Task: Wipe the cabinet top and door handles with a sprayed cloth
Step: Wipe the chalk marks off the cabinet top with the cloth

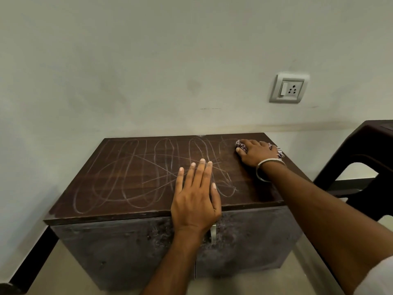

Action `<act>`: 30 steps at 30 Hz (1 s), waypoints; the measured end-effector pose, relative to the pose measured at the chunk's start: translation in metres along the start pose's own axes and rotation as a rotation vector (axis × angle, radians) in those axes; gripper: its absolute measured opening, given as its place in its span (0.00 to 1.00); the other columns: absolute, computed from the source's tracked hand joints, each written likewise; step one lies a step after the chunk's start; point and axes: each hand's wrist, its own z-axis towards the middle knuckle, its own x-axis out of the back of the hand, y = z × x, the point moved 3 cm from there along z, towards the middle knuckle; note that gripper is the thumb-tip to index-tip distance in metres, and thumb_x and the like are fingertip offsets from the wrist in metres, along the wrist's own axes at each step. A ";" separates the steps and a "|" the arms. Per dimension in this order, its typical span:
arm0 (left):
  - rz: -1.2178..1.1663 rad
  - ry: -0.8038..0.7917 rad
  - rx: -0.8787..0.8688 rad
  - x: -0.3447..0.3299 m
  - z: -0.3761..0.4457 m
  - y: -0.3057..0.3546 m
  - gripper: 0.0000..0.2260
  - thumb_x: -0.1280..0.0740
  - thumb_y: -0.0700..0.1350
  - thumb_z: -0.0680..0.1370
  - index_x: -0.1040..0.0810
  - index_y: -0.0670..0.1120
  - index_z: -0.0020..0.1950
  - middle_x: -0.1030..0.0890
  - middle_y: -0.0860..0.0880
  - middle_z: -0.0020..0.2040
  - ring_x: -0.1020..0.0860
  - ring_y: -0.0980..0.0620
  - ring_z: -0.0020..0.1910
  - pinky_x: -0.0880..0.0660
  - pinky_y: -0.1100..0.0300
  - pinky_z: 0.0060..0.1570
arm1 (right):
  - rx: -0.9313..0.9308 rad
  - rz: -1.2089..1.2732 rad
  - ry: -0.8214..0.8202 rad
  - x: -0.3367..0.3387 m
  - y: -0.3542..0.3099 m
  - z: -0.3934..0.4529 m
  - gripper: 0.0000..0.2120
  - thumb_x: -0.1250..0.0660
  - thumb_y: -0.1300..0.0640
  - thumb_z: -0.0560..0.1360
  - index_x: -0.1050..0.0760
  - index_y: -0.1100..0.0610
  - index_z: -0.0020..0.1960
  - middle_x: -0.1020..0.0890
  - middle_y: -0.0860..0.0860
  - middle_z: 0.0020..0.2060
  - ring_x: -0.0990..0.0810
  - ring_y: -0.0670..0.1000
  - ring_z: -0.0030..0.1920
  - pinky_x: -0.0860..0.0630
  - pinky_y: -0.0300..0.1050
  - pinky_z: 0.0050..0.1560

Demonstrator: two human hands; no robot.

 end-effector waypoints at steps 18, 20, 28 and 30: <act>-0.024 0.021 -0.007 -0.002 0.000 -0.001 0.24 0.45 0.51 0.78 0.32 0.48 0.74 0.30 0.49 0.73 0.32 0.50 0.73 0.43 0.47 0.73 | -0.023 -0.016 0.001 0.002 0.029 0.025 0.26 0.50 0.36 0.78 0.41 0.42 0.74 0.41 0.49 0.75 0.41 0.56 0.75 0.47 0.63 0.72; -0.023 0.025 -0.009 -0.002 0.000 -0.001 0.24 0.45 0.51 0.78 0.32 0.48 0.74 0.30 0.49 0.73 0.32 0.50 0.73 0.43 0.47 0.74 | -0.030 -0.019 0.013 0.001 0.024 0.028 0.26 0.50 0.37 0.77 0.42 0.44 0.74 0.40 0.49 0.75 0.41 0.56 0.74 0.47 0.63 0.72; -0.022 0.014 -0.005 -0.002 0.000 -0.001 0.24 0.45 0.51 0.78 0.32 0.48 0.74 0.30 0.49 0.73 0.32 0.50 0.73 0.44 0.48 0.74 | 0.153 0.053 -0.021 -0.004 -0.029 0.032 0.26 0.46 0.40 0.78 0.40 0.50 0.72 0.37 0.51 0.74 0.40 0.56 0.74 0.48 0.63 0.72; -0.027 0.015 -0.004 -0.002 0.000 -0.001 0.24 0.45 0.51 0.78 0.32 0.48 0.74 0.30 0.49 0.73 0.32 0.51 0.73 0.44 0.48 0.74 | 0.173 0.051 0.004 -0.005 -0.031 0.032 0.26 0.46 0.39 0.78 0.39 0.49 0.71 0.36 0.51 0.73 0.39 0.56 0.74 0.48 0.63 0.72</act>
